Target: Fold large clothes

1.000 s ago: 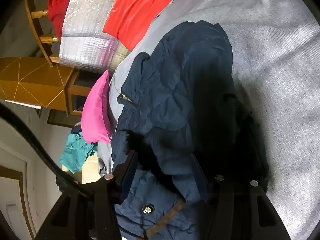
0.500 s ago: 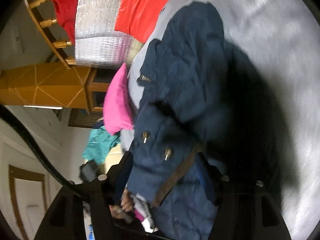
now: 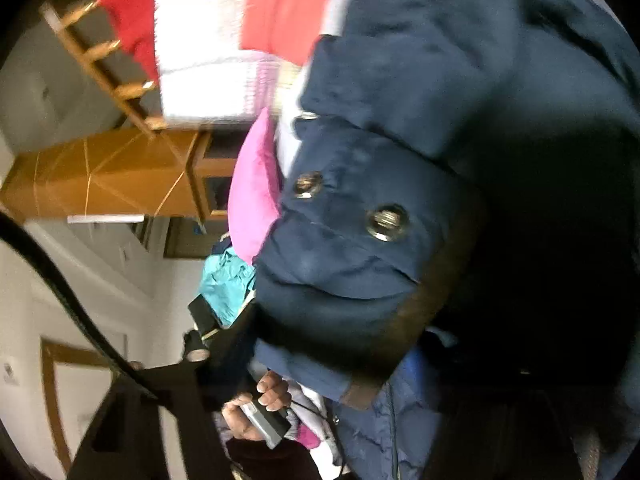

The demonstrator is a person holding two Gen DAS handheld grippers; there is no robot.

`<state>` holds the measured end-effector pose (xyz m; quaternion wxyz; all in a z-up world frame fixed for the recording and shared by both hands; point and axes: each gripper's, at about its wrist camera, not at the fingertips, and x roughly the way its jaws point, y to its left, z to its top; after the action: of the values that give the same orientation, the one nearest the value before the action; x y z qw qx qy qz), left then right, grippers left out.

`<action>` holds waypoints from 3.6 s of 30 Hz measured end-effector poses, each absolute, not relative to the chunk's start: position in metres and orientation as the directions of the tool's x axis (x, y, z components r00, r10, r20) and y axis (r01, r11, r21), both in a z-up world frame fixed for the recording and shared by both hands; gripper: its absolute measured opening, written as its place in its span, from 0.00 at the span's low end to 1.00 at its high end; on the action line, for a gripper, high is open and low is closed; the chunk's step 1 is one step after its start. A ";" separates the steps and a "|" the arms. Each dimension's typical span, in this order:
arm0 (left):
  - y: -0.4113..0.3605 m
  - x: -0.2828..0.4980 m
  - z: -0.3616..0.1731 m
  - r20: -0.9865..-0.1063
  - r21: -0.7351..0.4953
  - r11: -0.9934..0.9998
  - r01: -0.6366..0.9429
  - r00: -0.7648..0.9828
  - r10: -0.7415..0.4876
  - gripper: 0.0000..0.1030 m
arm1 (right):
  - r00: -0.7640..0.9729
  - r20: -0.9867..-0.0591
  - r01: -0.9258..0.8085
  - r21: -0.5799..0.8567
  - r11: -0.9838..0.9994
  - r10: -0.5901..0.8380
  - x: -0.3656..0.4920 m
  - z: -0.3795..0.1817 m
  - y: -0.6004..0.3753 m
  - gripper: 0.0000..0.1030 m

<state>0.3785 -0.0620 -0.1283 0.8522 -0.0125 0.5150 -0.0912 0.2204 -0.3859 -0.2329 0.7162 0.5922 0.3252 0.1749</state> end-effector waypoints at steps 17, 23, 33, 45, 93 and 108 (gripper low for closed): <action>-0.059 0.394 -0.144 -0.907 -0.081 0.992 0.098 0.405 -0.114 0.83 | 0.793 -0.577 0.250 0.600 0.760 0.195 0.256 -0.169 -0.473 0.14; -0.063 0.395 -0.152 -0.919 -0.070 0.993 0.090 0.382 -0.099 0.83 | 0.781 -0.520 0.261 0.775 0.575 0.346 0.240 -0.195 -0.504 0.61; -0.077 0.390 -0.156 -0.922 -0.047 0.991 0.129 0.376 -0.092 0.83 | 0.709 -0.606 0.258 0.698 0.668 0.360 0.249 -0.197 -0.463 0.12; -0.078 0.392 -0.155 -0.919 -0.051 0.991 0.125 0.383 -0.095 0.83 | 0.795 -0.606 0.288 0.354 0.890 -0.016 0.264 -0.155 -0.455 0.10; -0.042 0.419 -0.166 -0.861 -0.311 0.946 0.088 0.395 -0.320 0.84 | 0.742 -0.624 0.350 0.673 0.652 0.247 0.273 -0.225 -0.522 0.66; -0.054 0.416 -0.163 -0.852 -0.305 0.947 0.097 0.417 -0.317 0.48 | 0.735 -0.663 0.353 0.555 0.754 0.144 0.269 -0.216 -0.495 0.31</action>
<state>0.4158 -0.0542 -0.1633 0.8351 -0.1046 0.5257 -0.1240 0.2692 -0.4953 -0.2159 0.8648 0.3457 0.3591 -0.0604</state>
